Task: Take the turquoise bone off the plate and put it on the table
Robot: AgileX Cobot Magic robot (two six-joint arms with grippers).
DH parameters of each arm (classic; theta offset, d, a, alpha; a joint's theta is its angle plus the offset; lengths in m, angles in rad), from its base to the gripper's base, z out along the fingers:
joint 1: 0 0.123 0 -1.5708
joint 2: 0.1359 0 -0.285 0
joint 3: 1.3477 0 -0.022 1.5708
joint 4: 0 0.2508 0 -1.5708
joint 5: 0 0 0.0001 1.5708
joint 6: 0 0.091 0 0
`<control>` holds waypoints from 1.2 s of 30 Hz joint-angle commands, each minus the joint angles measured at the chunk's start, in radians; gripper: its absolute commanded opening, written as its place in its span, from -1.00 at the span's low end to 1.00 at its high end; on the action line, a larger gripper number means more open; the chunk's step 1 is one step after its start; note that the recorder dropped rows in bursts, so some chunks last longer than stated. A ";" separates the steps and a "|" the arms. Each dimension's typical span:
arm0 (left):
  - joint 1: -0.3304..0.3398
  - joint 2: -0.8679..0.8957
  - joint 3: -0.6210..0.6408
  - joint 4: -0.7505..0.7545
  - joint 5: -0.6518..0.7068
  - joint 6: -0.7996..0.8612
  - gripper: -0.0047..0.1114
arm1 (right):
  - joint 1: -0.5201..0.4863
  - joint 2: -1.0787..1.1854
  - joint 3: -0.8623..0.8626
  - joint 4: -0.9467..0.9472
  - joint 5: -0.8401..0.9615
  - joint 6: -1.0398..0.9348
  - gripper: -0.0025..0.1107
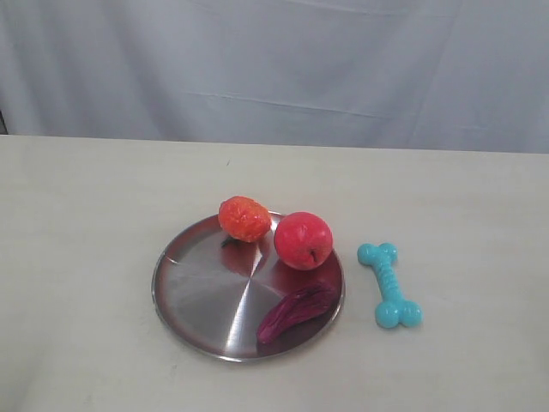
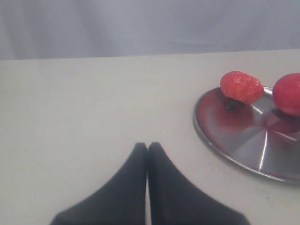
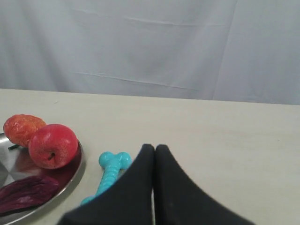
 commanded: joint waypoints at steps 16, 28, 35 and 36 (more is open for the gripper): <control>-0.003 -0.001 0.003 0.000 -0.001 0.000 -0.92 | -0.005 -0.159 0.078 -0.025 0.044 -0.031 -0.96; -0.003 -0.001 0.003 0.000 -0.001 0.000 -0.92 | -0.005 -0.159 0.078 -0.042 0.095 -0.059 -0.96; -0.003 -0.001 0.003 0.000 -0.001 0.000 -0.92 | -0.005 -0.159 0.078 -0.038 0.186 -0.043 -0.96; -0.003 -0.001 0.003 0.000 -0.001 0.000 -0.92 | -0.005 -0.159 0.078 -0.038 0.198 -0.023 -0.96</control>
